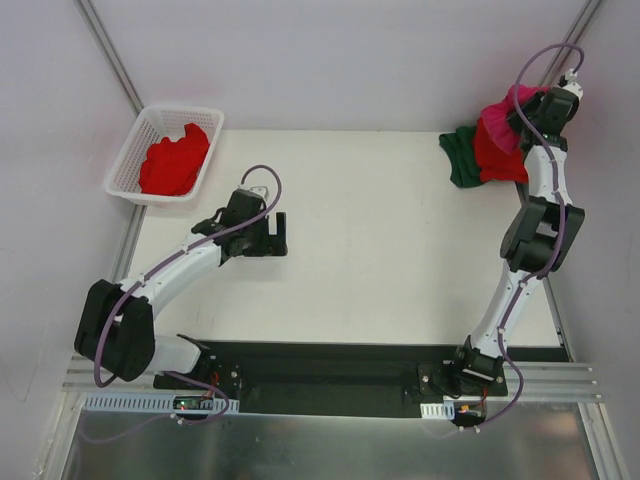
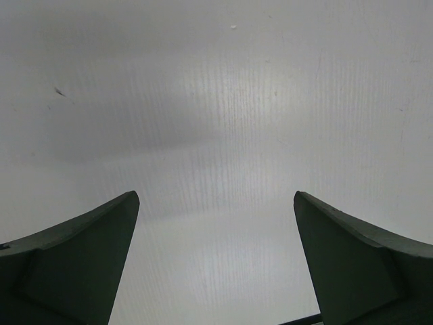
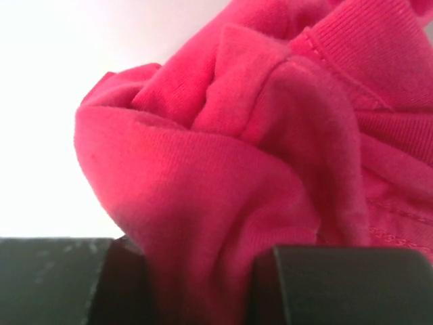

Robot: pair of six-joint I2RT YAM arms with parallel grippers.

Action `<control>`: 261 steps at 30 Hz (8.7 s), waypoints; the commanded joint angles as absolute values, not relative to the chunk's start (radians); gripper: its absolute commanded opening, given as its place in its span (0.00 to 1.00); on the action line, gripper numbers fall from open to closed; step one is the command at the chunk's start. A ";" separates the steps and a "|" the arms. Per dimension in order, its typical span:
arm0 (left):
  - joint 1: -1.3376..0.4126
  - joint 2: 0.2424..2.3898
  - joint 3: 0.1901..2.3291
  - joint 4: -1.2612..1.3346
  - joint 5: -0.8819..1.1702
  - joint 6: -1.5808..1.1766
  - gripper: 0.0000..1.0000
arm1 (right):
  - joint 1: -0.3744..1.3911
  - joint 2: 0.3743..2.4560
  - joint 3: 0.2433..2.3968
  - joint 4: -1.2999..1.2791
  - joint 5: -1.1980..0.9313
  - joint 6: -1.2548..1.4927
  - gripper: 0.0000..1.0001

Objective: Fold and stack the t-shirts
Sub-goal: Put the neatly folded tshirt into the corner of the board with the right arm

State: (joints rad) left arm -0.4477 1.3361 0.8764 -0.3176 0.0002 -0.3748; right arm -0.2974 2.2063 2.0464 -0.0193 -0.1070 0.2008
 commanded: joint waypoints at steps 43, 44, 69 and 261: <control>-0.333 1.516 0.994 -0.290 0.103 -0.316 0.99 | -0.325 2.433 2.060 0.474 -0.068 0.682 0.01; -0.331 1.523 0.997 -0.290 0.101 -0.314 0.99 | -0.325 2.447 2.068 0.476 -0.067 0.692 0.01; -0.324 1.560 1.016 -0.276 0.152 -0.324 0.99 | -0.330 2.268 1.818 0.480 -0.061 0.597 0.81; -0.403 1.812 1.244 -0.141 0.216 -0.324 0.99 | -0.308 2.175 2.042 0.348 -0.135 0.049 0.64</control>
